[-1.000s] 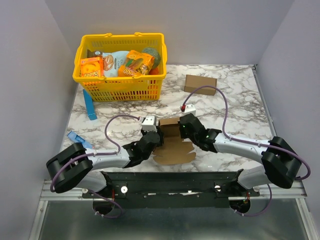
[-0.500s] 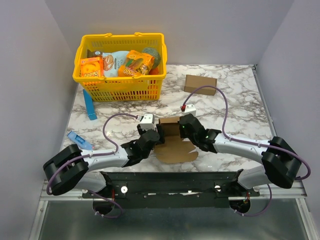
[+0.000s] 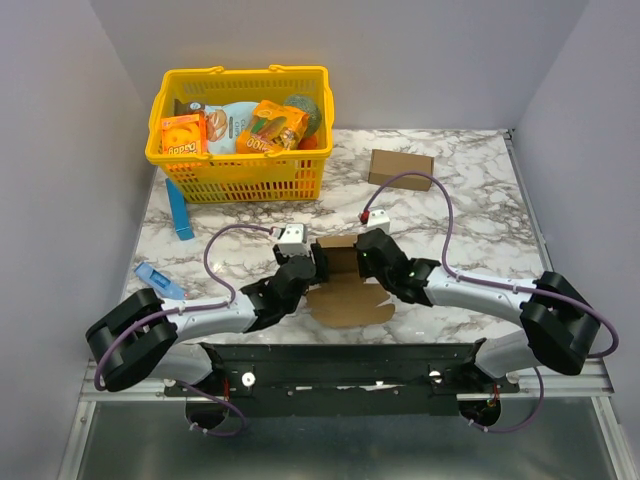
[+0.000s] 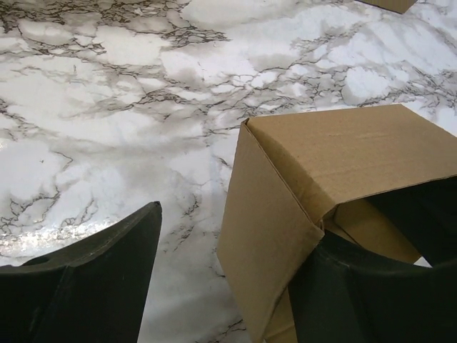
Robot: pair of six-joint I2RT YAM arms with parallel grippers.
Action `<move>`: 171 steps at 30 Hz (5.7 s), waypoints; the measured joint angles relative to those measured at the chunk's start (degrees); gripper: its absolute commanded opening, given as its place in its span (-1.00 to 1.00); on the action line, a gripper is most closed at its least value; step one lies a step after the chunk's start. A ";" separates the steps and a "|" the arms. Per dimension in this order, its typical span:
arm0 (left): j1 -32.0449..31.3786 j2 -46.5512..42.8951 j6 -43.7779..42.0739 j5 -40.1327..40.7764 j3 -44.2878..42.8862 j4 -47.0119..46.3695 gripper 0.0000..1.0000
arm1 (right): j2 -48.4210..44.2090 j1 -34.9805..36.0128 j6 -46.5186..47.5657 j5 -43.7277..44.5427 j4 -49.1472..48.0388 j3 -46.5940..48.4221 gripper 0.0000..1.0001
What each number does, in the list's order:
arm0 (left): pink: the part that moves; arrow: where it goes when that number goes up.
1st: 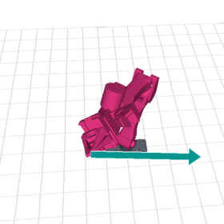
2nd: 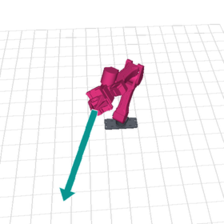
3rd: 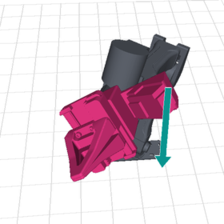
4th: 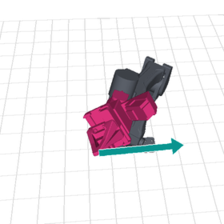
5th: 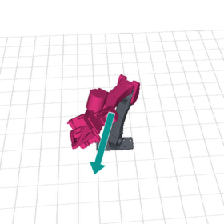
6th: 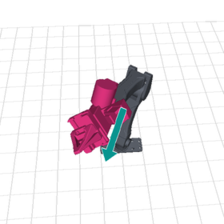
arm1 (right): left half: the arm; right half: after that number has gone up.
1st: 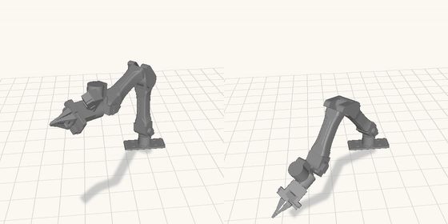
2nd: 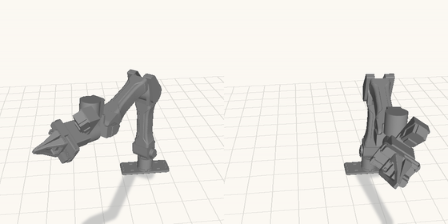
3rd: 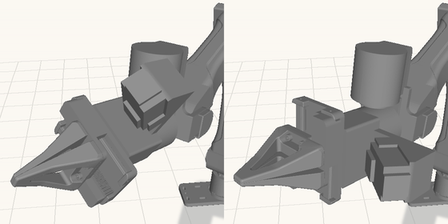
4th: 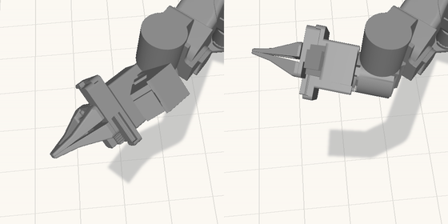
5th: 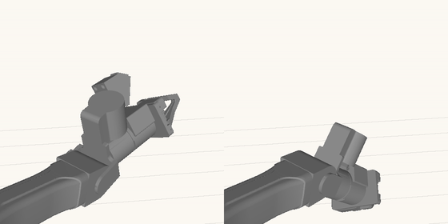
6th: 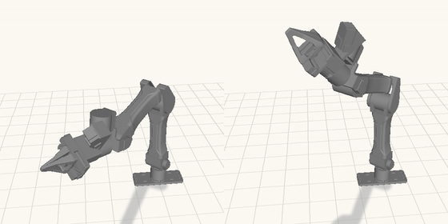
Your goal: Fold the paper box
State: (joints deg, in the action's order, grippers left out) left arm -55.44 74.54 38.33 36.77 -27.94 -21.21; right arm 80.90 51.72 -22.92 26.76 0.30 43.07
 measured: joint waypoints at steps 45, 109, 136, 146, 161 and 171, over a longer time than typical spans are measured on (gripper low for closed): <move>-3.69 12.79 -1.42 10.88 -17.62 20.39 -0.72 | 0.98 -1.53 0.48 3.52 1.97 1.88 -0.98; 7.69 -5.92 -22.67 -37.99 -11.02 18.99 0.97 | 11.28 -3.82 16.63 -23.06 20.00 13.25 -0.15; 10.40 -6.75 -9.29 -31.56 1.55 14.82 0.85 | 8.57 -3.82 13.22 -25.18 33.20 28.57 0.75; 10.78 -10.10 -3.54 -28.50 6.21 14.91 0.97 | -2.54 -3.82 9.77 -29.03 34.56 33.57 0.75; 17.16 -25.53 2.89 -25.59 3.13 25.51 0.97 | -23.34 -7.67 -3.37 -29.07 35.04 11.96 0.68; 21.84 -24.04 6.60 -28.79 11.45 29.44 0.97 | -20.74 -9.90 -9.70 -32.02 26.25 -5.73 0.71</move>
State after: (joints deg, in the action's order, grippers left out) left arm -33.61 50.50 44.93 7.99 -16.49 8.23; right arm 60.16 41.82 -32.62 -5.26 26.55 37.34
